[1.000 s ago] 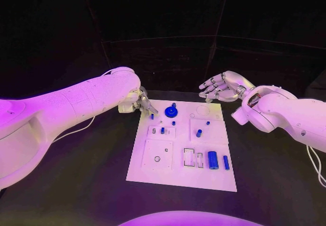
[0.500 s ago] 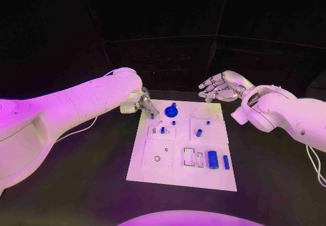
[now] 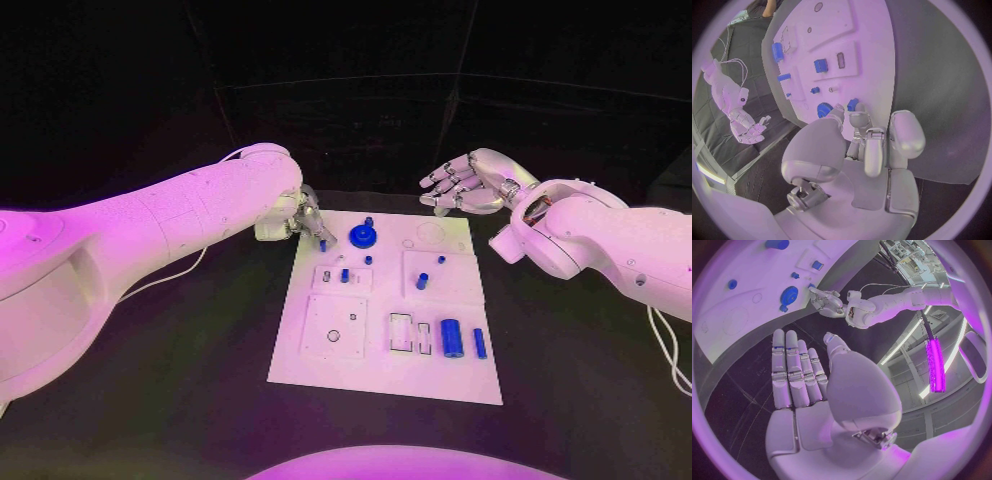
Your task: Assemble the parts on the task board
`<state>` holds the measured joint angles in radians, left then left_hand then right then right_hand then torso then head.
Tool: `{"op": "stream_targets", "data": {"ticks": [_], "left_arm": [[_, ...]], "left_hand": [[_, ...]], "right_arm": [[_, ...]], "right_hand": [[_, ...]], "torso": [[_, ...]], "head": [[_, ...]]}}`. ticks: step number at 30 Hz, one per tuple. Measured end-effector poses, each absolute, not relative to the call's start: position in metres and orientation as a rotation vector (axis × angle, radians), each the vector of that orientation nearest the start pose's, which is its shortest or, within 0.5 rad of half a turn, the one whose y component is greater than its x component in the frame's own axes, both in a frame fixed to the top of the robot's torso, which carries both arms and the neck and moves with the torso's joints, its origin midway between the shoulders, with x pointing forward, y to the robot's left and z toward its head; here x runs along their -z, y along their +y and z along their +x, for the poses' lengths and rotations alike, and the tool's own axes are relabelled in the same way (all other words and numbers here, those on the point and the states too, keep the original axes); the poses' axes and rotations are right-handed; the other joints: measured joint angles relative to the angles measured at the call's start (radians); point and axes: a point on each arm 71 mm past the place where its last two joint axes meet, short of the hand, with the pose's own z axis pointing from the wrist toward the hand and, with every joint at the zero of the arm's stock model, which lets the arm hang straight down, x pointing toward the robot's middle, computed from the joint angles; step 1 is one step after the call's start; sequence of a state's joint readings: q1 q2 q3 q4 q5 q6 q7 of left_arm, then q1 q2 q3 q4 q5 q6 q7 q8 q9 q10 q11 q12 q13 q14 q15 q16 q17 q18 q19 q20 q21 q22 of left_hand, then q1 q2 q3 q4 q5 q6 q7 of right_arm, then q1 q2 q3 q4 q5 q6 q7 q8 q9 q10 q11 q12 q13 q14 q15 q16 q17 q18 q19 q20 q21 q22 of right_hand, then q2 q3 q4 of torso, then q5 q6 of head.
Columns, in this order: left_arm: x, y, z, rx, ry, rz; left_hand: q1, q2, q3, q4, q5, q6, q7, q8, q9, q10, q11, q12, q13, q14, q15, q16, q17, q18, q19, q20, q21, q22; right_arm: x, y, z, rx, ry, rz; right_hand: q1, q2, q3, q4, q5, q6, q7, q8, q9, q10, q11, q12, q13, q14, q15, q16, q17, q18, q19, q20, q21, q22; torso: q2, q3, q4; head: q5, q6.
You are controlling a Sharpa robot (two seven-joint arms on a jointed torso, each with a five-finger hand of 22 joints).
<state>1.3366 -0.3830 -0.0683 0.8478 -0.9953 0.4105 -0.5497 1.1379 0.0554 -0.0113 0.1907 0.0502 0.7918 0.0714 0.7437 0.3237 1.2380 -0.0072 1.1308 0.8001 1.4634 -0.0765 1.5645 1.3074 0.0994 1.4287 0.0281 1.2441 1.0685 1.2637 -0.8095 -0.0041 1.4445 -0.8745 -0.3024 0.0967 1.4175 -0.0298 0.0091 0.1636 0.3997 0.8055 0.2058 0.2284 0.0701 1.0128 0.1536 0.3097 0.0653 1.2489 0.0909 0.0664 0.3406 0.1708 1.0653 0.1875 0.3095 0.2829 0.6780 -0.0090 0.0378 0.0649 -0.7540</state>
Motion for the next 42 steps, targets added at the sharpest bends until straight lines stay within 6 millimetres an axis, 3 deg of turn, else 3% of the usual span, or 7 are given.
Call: {"op": "stream_targets", "data": {"ticks": [11, 16, 19, 24, 27, 42], "left_arm": [[0.201, 0.175, 0.588, 0.202, 2.445, -0.231], [0.201, 0.175, 0.587, 0.204, 2.445, -0.230], [0.201, 0.174, 0.587, 0.208, 2.444, -0.229], [0.200, 0.174, 0.587, 0.227, 2.437, -0.231], [0.200, 0.177, 0.587, 0.246, 2.431, -0.240], [0.194, 0.187, 0.574, 0.369, 2.392, -0.299]], "left_hand": [[0.047, 0.029, 0.020, -0.031, 0.000, 0.008, -0.001, -0.004, -0.004, 0.000, 0.000, 0.000, -0.001, 0.000, 0.000, 0.000, 0.000, 0.000, 0.000, 0.000, 0.000, 0.001], [0.071, 0.052, 0.039, -0.049, 0.000, 0.018, -0.004, -0.004, -0.005, 0.000, 0.000, 0.000, -0.004, 0.000, 0.000, 0.000, 0.000, 0.000, 0.000, 0.000, 0.000, 0.003], [0.112, 0.078, 0.067, -0.078, 0.000, 0.024, -0.009, -0.004, -0.007, 0.006, -0.006, 0.000, -0.004, 0.000, 0.000, 0.000, 0.000, 0.000, 0.000, 0.000, 0.000, 0.004], [0.164, 0.095, 0.125, -0.136, -0.004, 0.029, -0.015, 0.001, -0.007, 0.011, -0.011, 0.000, -0.001, 0.004, -0.004, 0.000, 0.000, 0.000, 0.000, 0.000, 0.000, 0.006], [0.173, 0.103, 0.126, -0.136, -0.008, 0.029, -0.015, 0.001, -0.007, 0.013, -0.013, 0.000, -0.001, 0.004, -0.004, 0.000, 0.000, 0.000, 0.000, 0.000, 0.000, 0.006], [0.159, 0.098, 0.157, -0.106, -0.006, 0.019, -0.024, 0.005, -0.007, 0.016, -0.016, 0.000, -0.002, 0.004, -0.004, 0.000, 0.000, 0.000, 0.003, -0.003, 0.000, 0.006]], "right_arm": [[0.143, -0.203, 0.514, -1.048, 1.624, 0.290], [0.143, -0.203, 0.514, -1.048, 1.624, 0.290], [0.143, -0.203, 0.514, -1.048, 1.624, 0.291], [0.143, -0.204, 0.515, -1.047, 1.624, 0.291], [0.143, -0.204, 0.515, -1.046, 1.624, 0.292], [0.144, -0.207, 0.517, -1.038, 1.626, 0.295]], "right_hand": [[0.000, 0.000, 0.000, 0.000, 0.000, 0.000, 0.000, 0.000, 0.000, 0.000, 0.000, 0.000, 0.000, 0.000, 0.000, 0.000, 0.000, 0.000, 0.000, 0.000, 0.000, 0.000], [0.000, 0.000, 0.000, 0.000, 0.000, 0.000, 0.000, 0.000, 0.000, 0.000, 0.000, 0.000, 0.000, 0.000, 0.000, 0.000, 0.000, 0.000, 0.000, 0.000, 0.000, 0.000], [0.000, 0.000, 0.000, 0.000, 0.000, 0.000, 0.000, 0.000, 0.000, 0.000, 0.000, 0.000, 0.000, 0.000, 0.000, 0.000, 0.000, 0.000, 0.000, 0.000, 0.000, 0.000], [0.004, -0.004, 0.003, -0.003, 0.000, 0.000, 0.000, 0.000, 0.000, -0.002, 0.002, 0.000, 0.000, 0.000, 0.000, 0.000, -0.003, 0.000, 0.000, 0.000, 0.000, -0.001], [0.004, -0.004, 0.003, -0.003, 0.000, 0.000, 0.000, 0.000, 0.000, -0.004, 0.004, 0.000, 0.000, 0.000, 0.000, 0.000, -0.003, 0.000, 0.000, 0.000, 0.000, -0.001], [0.004, -0.004, 0.003, -0.003, 0.000, 0.000, 0.000, 0.000, 0.000, -0.004, 0.004, 0.000, 0.000, 0.000, 0.000, 0.000, -0.003, 0.000, 0.000, 0.000, 0.000, -0.001]], "torso": [[0.000, -0.0004, 0.0003], [0.000, -0.0007, 0.0010], [0.000, -0.0009, 0.0011], [0.000, -0.0010, 0.0011], [0.000, -0.0012, 0.0011], [-0.002, -0.0007, 0.0039]], "head": [[-0.001, -0.002], [-0.002, -0.003], [-0.002, -0.004], [-0.002, -0.006], [-0.002, -0.007], [0.002, -0.005]]}}
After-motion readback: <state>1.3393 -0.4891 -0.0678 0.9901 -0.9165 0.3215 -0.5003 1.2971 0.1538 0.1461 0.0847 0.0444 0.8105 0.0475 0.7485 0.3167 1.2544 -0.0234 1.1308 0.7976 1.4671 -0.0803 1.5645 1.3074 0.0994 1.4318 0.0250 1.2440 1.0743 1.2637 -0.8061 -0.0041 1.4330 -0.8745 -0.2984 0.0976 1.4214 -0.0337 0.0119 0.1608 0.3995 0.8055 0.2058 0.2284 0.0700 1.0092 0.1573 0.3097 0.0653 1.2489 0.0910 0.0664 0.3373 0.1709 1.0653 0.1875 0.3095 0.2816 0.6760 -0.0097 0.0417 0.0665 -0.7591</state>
